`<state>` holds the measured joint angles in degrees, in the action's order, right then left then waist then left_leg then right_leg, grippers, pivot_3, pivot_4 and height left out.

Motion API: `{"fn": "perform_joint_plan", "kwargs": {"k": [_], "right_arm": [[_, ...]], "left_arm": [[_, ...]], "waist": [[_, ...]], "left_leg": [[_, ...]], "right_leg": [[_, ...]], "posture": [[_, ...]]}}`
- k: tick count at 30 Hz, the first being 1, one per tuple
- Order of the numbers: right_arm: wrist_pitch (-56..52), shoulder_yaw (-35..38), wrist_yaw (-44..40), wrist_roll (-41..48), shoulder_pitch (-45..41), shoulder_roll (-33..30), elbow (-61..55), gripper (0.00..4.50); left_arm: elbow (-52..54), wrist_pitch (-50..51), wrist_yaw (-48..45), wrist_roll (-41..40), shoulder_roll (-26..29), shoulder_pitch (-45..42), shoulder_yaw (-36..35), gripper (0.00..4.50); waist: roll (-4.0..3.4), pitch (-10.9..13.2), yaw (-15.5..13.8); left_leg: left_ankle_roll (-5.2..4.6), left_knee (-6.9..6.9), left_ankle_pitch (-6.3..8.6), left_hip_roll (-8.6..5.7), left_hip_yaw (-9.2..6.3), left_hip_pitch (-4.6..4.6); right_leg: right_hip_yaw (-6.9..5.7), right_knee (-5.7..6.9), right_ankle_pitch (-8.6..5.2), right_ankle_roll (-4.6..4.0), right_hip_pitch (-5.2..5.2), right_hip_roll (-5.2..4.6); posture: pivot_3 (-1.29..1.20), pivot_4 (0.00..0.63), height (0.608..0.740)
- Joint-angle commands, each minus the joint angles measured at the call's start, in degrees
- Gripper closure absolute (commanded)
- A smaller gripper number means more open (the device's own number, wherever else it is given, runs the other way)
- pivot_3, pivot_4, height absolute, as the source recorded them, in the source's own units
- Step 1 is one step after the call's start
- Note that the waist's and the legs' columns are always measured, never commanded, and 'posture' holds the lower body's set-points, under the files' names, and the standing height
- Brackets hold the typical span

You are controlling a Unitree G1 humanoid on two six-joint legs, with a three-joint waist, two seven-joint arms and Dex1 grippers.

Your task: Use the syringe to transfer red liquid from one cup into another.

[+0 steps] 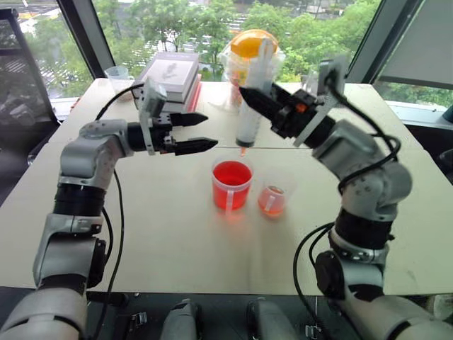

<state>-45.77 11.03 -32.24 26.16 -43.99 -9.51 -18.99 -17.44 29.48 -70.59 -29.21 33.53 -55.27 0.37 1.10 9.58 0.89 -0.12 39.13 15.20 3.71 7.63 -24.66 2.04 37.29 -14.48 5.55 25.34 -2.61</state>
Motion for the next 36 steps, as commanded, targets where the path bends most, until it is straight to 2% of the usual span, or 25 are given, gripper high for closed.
{"fn": "perform_joint_plan", "kwargs": {"k": [1, 8, 24, 36], "right_arm": [[8.8, -5.4, 0.0, -3.3, 4.7, 0.0, -0.7, 3.1], [16.6, -11.5, 0.2, -6.6, 11.1, -1.1, 1.3, 3.1], [18.3, -14.2, 0.8, -6.4, 12.7, -3.6, 0.1, 3.1], [18.6, -14.4, 1.2, -6.3, 11.6, -4.4, 0.7, 3.1]], "left_arm": [[-0.5, -0.4, -1.4, -0.2, -0.3, -3.1, -0.6, 0.0], [-5.2, -4.4, -3.0, 2.7, -2.6, -6.8, 0.8, 0.0], [-26.8, -18.0, -7.1, 9.2, -10.1, -18.7, 0.1, 0.0], [-27.7, -16.6, -16.2, 11.4, -6.3, -18.6, 0.7, 0.0]], "waist": [[0.0, 0.0, 0.1], [-0.01, 0.0, 0.2], [0.0, 0.0, 0.0], [0.01, 0.0, 0.1]], "left_leg": [[0.0, -0.01, 0.0, 0.02, -0.02, 0.02], [0.01, 0.0, -0.01, 0.02, -0.04, 0.04], [0.0, 0.01, -0.01, 0.01, -0.03, 0.04], [0.01, 0.01, -0.01, 0.02, -0.05, 0.03]], "right_leg": [[-0.01, 0.01, 0.0, 0.01, -0.01, 0.03], [-0.01, 0.06, -0.01, 0.01, 0.0, 0.05], [-0.01, 0.01, -0.01, 0.01, -0.02, 0.05], [-0.01, 0.02, -0.01, 0.01, -0.01, 0.05]], "posture": [[0.0, 0.15, 0.74], [0.0, 0.15, 0.74], [0.0, 0.15, 0.74], [0.0, 0.15, 0.74]]}}
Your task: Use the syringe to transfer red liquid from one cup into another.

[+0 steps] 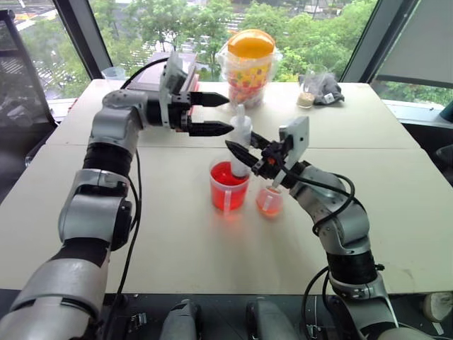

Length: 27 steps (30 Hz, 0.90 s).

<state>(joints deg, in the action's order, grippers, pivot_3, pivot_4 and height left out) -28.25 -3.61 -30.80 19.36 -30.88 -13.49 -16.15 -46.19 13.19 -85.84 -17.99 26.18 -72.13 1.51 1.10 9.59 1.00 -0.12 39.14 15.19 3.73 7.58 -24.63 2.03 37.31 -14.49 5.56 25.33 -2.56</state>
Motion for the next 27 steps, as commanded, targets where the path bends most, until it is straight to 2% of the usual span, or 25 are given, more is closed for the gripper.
{"fn": "perform_joint_plan", "kwargs": {"k": [1, 17, 27], "right_arm": [[1.1, 0.2, -0.2, 0.5, -1.6, -0.5, -2.1, 3.1], [1.0, 0.3, -0.3, 0.7, -2.8, -1.2, -1.3, 3.1], [1.1, 0.2, -0.7, 0.6, -3.3, -1.5, -0.6, 3.1]], "left_arm": [[0.9, -0.4, -1.0, 0.3, 1.2, -1.8, -0.5, 0.0], [-2.8, -3.5, -2.1, 1.9, 2.2, -3.4, -1.0, 0.0], [-3.6, -1.5, -1.8, 0.6, 3.2, -4.7, -3.3, 0.0]], "waist": [[0.0, 0.0, 0.0], [0.0, 0.0, 0.1], [0.0, 0.0, 0.0]], "left_leg": [[0.0, 0.0, 0.0, 0.0, 0.0, 0.0], [0.0, 0.0, 0.0, 0.01, -0.01, 0.0], [0.0, 0.0, 0.0, 0.01, -0.01, 0.0]], "right_leg": [[0.0, 0.0, 0.0, 0.0, 0.0, 0.0], [0.0, 0.01, 0.0, 0.0, 0.0, 0.0], [0.0, 0.01, 0.0, 0.0, 0.0, 0.0]], "posture": [[0.0, 0.15, 0.74], [0.0, 0.15, 0.74], [0.0, 0.15, 0.74]]}}
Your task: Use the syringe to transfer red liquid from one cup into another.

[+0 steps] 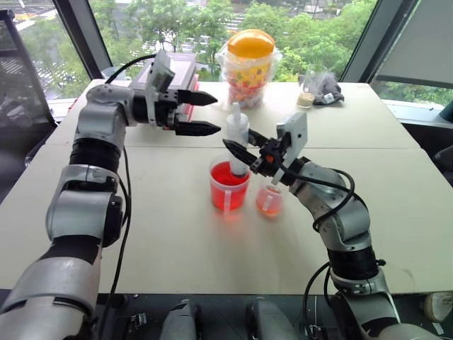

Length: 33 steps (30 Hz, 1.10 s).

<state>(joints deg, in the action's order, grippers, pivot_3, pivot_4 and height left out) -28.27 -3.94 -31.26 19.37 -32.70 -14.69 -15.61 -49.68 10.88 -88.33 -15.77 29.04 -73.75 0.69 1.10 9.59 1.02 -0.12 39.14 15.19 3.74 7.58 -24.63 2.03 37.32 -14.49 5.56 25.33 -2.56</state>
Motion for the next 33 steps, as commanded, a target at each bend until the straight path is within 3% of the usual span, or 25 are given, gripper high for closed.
{"fn": "perform_joint_plan", "kwargs": {"k": [1, 20, 23, 29, 30, 33], "right_arm": [[1.1, 0.4, -0.3, 0.5, -1.6, -0.3, -1.0, 3.1], [0.7, -0.2, -0.3, 0.1, -1.6, -0.3, -1.8, 3.1], [0.6, -0.4, -0.2, 0.1, -1.5, -0.1, -1.9, 3.1], [0.1, -0.6, 0.2, 0.4, -1.4, 0.3, -1.8, 3.1], [-0.1, -0.6, 0.3, 0.6, -1.4, 0.4, -1.7, 3.1], [-0.4, -0.7, 0.5, 1.1, -1.4, 1.1, -1.0, 3.1]], "left_arm": [[-0.4, 1.1, 0.9, -1.9, 0.2, -3.5, -2.9, 0.0], [-4.0, -0.8, 3.0, -1.2, -6.6, -5.8, -2.9, 0.0], [-3.6, -0.1, 2.3, -1.8, -7.5, -6.0, -3.0, 1.21], [-2.5, 0.8, 0.4, -2.3, -7.8, -5.8, -3.3, 4.15], [-2.4, 1.0, 0.3, -2.4, -7.7, -5.9, -3.5, 4.47], [-2.5, 1.2, 1.3, -2.6, -7.7, -6.8, -4.2, 4.47]], "waist": [[0.0, 0.0, -0.1], [0.0, 0.0, 0.0], [0.0, 0.0, 0.0], [0.0, 0.0, 0.0], [0.0, 0.0, 0.0], [0.0, 0.0, 0.0]], "left_leg": [[0.0, 0.0, 0.0, 0.0, 0.0, -0.01], [0.0, 0.0, 0.0, -0.01, -0.01, -0.01], [0.0, 0.0, 0.0, -0.01, -0.01, -0.01], [0.0, 0.0, 0.0, -0.01, -0.02, -0.01], [0.0, 0.0, 0.0, -0.01, -0.02, -0.01], [0.0, 0.0, 0.0, -0.01, -0.02, -0.01]], "right_leg": [[0.0, 0.0, 0.0, 0.0, 0.0, 0.0], [0.0, 0.02, 0.0, 0.0, 0.0, 0.01], [0.0, 0.02, 0.0, 0.0, 0.0, 0.01], [0.0, 0.02, 0.0, 0.0, 0.0, 0.02], [0.0, 0.02, 0.0, 0.0, 0.0, 0.02], [0.0, 0.02, 0.0, 0.0, 0.0, 0.01]], "posture": [[0.0, 0.15, 0.74], [0.0, 0.15, 0.74], [0.0, 0.15, 0.74], [0.0, 0.15, 0.74], [0.0, 0.15, 0.74], [0.0, 0.15, 0.74]]}}
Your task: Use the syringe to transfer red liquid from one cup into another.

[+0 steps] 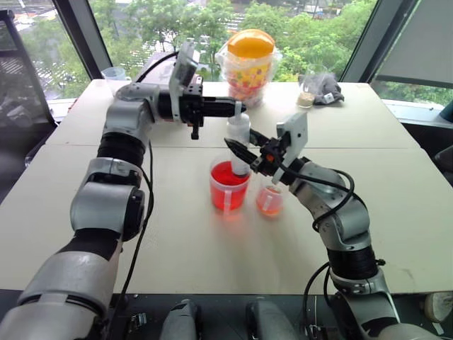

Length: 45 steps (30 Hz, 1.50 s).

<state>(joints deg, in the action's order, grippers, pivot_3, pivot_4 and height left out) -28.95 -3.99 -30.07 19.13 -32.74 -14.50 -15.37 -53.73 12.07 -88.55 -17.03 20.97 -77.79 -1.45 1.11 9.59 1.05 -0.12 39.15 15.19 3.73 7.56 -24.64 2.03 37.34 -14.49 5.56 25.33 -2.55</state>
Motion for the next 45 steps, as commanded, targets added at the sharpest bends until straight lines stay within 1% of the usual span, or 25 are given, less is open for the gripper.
{"fn": "perform_joint_plan", "kwargs": {"k": [1, 14, 20, 45], "right_arm": [[0.2, -0.8, -0.6, 1.4, -1.4, 1.2, -0.9, 3.1], [-1.3, -1.7, -1.1, 2.3, 0.2, 3.1, 0.2, 3.1], [-1.4, -2.2, -1.1, 2.2, 0.8, 3.4, 0.3, 3.1], [-2.1, -2.5, -1.4, 1.9, 0.9, 3.0, -0.3, 3.1]], "left_arm": [[1.2, -0.2, 1.9, -1.4, 0.4, -3.2, -2.3, 4.47], [-0.4, -2.0, 3.3, -1.8, 1.9, -4.9, -3.2, 4.47], [0.2, -1.3, 3.7, -1.7, 2.0, -4.8, -3.5, 4.47], [-1.0, -3.3, 5.4, -2.0, 1.7, -5.7, -4.5, 4.47]], "waist": [[0.0, 0.0, 0.0], [0.0, 0.0, 0.0], [0.0, 0.0, 0.0], [0.0, 0.0, 0.0]], "left_leg": [[0.0, 0.0, 0.0, 0.0, 0.0, 0.0], [0.0, 0.0, 0.0, 0.0, -0.01, 0.0], [0.0, 0.0, 0.0, 0.0, -0.01, 0.0], [0.0, 0.0, 0.0, 0.0, -0.01, 0.0]], "right_leg": [[0.0, 0.0, 0.0, 0.0, 0.0, 0.0], [0.0, 0.01, 0.0, 0.0, 0.0, 0.01], [0.0, 0.0, 0.0, 0.0, 0.0, 0.01], [0.0, 0.01, 0.0, 0.0, 0.0, 0.01]], "posture": [[0.0, 0.15, 0.74], [0.0, 0.15, 0.74], [0.0, 0.15, 0.74], [0.0, 0.15, 0.74]]}}
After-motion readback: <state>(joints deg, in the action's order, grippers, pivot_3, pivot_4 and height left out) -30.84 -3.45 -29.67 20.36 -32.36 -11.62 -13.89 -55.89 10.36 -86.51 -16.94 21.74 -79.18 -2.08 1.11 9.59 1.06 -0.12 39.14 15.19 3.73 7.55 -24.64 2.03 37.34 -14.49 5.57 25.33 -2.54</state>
